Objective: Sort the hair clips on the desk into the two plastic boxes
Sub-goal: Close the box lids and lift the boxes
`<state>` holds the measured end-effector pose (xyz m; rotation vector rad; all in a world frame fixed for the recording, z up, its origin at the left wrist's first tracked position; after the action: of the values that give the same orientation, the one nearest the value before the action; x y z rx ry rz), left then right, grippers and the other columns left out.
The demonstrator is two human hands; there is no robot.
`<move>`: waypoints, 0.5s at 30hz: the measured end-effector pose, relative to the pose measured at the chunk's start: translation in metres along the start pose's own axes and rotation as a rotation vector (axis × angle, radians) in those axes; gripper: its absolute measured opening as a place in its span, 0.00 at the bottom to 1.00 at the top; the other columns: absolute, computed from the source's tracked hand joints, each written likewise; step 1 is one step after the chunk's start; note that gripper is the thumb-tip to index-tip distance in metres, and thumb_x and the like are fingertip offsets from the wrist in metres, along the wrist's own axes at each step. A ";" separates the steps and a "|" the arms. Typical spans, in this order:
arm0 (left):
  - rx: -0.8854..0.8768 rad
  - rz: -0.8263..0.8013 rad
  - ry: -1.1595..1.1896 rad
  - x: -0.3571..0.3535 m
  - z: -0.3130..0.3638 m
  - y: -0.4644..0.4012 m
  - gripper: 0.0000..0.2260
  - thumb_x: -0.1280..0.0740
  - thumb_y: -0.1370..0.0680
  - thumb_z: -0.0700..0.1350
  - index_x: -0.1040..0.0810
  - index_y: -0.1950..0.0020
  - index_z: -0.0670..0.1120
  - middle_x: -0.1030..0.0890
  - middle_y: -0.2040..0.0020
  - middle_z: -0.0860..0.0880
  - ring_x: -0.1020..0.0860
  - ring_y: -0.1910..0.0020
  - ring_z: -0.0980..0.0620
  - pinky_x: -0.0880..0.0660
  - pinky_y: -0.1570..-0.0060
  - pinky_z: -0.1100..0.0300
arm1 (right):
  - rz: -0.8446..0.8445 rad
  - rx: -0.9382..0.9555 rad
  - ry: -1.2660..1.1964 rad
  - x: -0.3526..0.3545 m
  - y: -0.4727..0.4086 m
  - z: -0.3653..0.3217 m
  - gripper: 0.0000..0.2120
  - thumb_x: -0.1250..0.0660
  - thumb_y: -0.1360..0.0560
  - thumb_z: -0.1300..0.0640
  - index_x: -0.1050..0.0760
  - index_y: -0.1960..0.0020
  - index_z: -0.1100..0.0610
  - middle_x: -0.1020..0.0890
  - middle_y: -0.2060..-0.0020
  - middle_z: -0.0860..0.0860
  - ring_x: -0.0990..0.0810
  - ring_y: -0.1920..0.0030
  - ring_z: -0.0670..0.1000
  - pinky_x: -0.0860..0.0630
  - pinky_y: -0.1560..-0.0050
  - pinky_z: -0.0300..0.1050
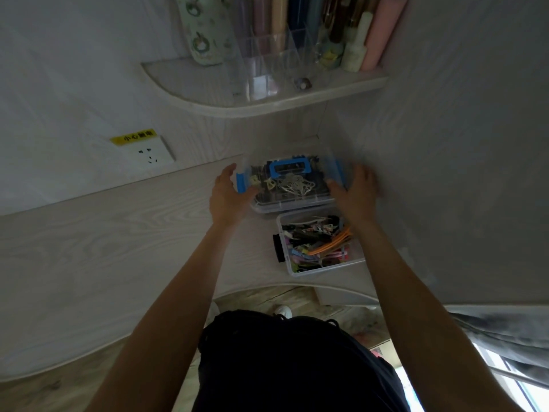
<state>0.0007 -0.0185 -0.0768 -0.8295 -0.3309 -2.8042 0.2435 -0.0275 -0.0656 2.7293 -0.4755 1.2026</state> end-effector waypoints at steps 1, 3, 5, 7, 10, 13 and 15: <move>0.038 -0.003 0.038 0.002 -0.002 0.001 0.33 0.28 0.29 0.50 0.39 0.28 0.48 0.29 0.32 0.46 0.26 0.38 0.48 0.26 0.41 0.52 | -0.055 -0.067 -0.089 0.000 -0.001 -0.003 0.31 0.31 0.27 0.51 0.38 0.30 0.61 0.30 0.33 0.59 0.31 0.34 0.58 0.33 0.35 0.49; 0.140 -0.011 0.117 0.004 -0.006 0.002 0.37 0.29 0.29 0.51 0.43 0.26 0.47 0.27 0.33 0.45 0.25 0.38 0.47 0.26 0.42 0.53 | -0.195 -0.194 -0.238 -0.002 -0.002 -0.006 0.31 0.33 0.26 0.50 0.41 0.29 0.60 0.30 0.34 0.56 0.30 0.35 0.55 0.32 0.40 0.43; 0.235 -0.012 0.160 0.008 -0.010 0.001 0.38 0.29 0.29 0.52 0.45 0.26 0.46 0.24 0.36 0.44 0.23 0.40 0.47 0.26 0.45 0.55 | -0.257 -0.233 -0.279 -0.004 -0.002 -0.008 0.29 0.34 0.24 0.52 0.40 0.29 0.60 0.27 0.39 0.54 0.27 0.38 0.54 0.32 0.45 0.41; 0.252 0.001 0.164 0.010 -0.011 0.001 0.34 0.29 0.29 0.52 0.39 0.28 0.45 0.21 0.39 0.45 0.21 0.44 0.48 0.24 0.46 0.55 | -0.250 -0.199 -0.280 -0.007 -0.003 -0.008 0.25 0.35 0.24 0.53 0.36 0.31 0.62 0.25 0.38 0.56 0.25 0.39 0.55 0.30 0.46 0.42; 0.137 0.042 0.029 0.009 -0.004 0.006 0.21 0.31 0.27 0.49 0.26 0.36 0.44 0.19 0.43 0.46 0.21 0.47 0.50 0.27 0.52 0.61 | -0.225 -0.158 -0.284 -0.010 -0.004 -0.008 0.20 0.34 0.24 0.56 0.31 0.34 0.62 0.22 0.40 0.58 0.23 0.42 0.56 0.27 0.45 0.44; 0.033 0.096 -0.046 0.007 0.003 0.012 0.17 0.32 0.26 0.48 0.23 0.39 0.45 0.19 0.45 0.46 0.20 0.51 0.50 0.29 0.55 0.62 | -0.183 -0.101 -0.232 -0.010 -0.002 -0.011 0.19 0.34 0.24 0.56 0.29 0.35 0.60 0.21 0.42 0.58 0.22 0.43 0.57 0.26 0.42 0.50; -0.042 0.113 -0.110 0.006 0.004 0.015 0.17 0.32 0.26 0.48 0.23 0.39 0.45 0.20 0.45 0.44 0.20 0.53 0.50 0.29 0.56 0.62 | -0.146 -0.071 -0.155 -0.012 -0.001 -0.010 0.20 0.35 0.24 0.55 0.30 0.34 0.59 0.22 0.41 0.58 0.23 0.42 0.57 0.28 0.42 0.49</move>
<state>0.0017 -0.0324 -0.0684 -0.9822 -0.2345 -2.6762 0.2292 -0.0211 -0.0681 2.7543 -0.3213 0.9266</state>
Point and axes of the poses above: each hand's wrist, its own y-axis away from the middle knuckle, its own x-axis out of the back of the hand, z = x × y, the point moved 1 cm from there along -y, towards the middle knuckle
